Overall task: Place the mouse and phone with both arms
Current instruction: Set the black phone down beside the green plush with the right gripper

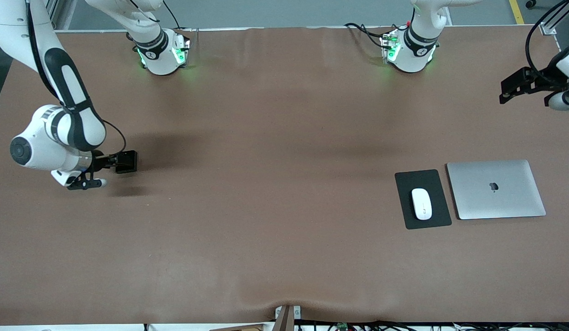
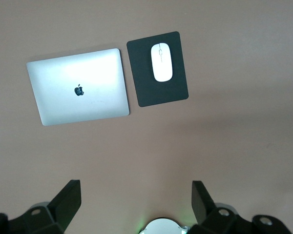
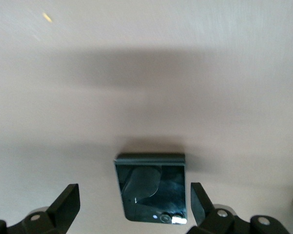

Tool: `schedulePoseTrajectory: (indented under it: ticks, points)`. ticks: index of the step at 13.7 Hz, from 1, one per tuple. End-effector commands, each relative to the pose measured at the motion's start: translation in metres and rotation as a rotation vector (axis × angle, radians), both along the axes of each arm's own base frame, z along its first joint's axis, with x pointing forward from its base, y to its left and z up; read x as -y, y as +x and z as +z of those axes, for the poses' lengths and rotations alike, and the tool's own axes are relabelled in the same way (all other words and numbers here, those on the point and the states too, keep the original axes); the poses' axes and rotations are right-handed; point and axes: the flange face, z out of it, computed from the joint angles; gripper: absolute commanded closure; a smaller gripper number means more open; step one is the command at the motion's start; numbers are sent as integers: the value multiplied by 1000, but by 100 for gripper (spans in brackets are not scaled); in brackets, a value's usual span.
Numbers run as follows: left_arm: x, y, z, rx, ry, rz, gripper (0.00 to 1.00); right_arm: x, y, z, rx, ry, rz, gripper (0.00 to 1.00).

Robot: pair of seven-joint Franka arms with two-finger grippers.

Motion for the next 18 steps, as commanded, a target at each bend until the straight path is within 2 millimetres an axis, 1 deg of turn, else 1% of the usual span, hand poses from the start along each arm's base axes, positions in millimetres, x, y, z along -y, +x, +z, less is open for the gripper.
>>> schedulePoseTrajectory:
  ticks: [1, 2, 4, 6, 8, 9, 10, 12, 14, 16, 17, 18]
  points:
    - [4, -6, 3, -5, -24, -10, 0, -13, 18, 17, 41, -9, 11, 0]
    - [5, -6, 3, -5, -25, -10, 0, -13, 38, 41, 86, -20, 31, 0]
    - [3, -7, 5, -1, -27, -6, 0, -14, 67, 87, 84, -14, 62, 0]
    - [-2, -10, 9, 7, -27, 2, 0, -15, 86, 125, -7, -19, 106, 0]
    - [-3, -11, 10, 9, -27, 14, 0, -24, 100, 160, -65, -12, 126, 0]
    - [1, -12, 8, 3, -24, 37, 0, -26, 102, 173, -75, -9, 132, 0]
    - [4, -10, 6, -1, -19, 63, 0, -25, 104, 188, -65, -10, 132, 0]
    - [7, -9, 4, -4, -18, 61, 0, -20, 112, 237, -12, -25, 128, 0]
    - [8, -7, 1, -3, -16, 55, 0, -16, 116, 282, 38, -43, 129, 0]
    - [7, 2, -3, 13, -8, 26, 0, -13, 119, 317, 107, -83, 130, 0]
    - [3, 5, -6, 16, -10, 3, 0, -12, 118, 327, 124, -97, 133, 0]
    - [1, 7, -9, 9, -14, -8, 0, -16, 115, 339, 136, -112, 142, 0]
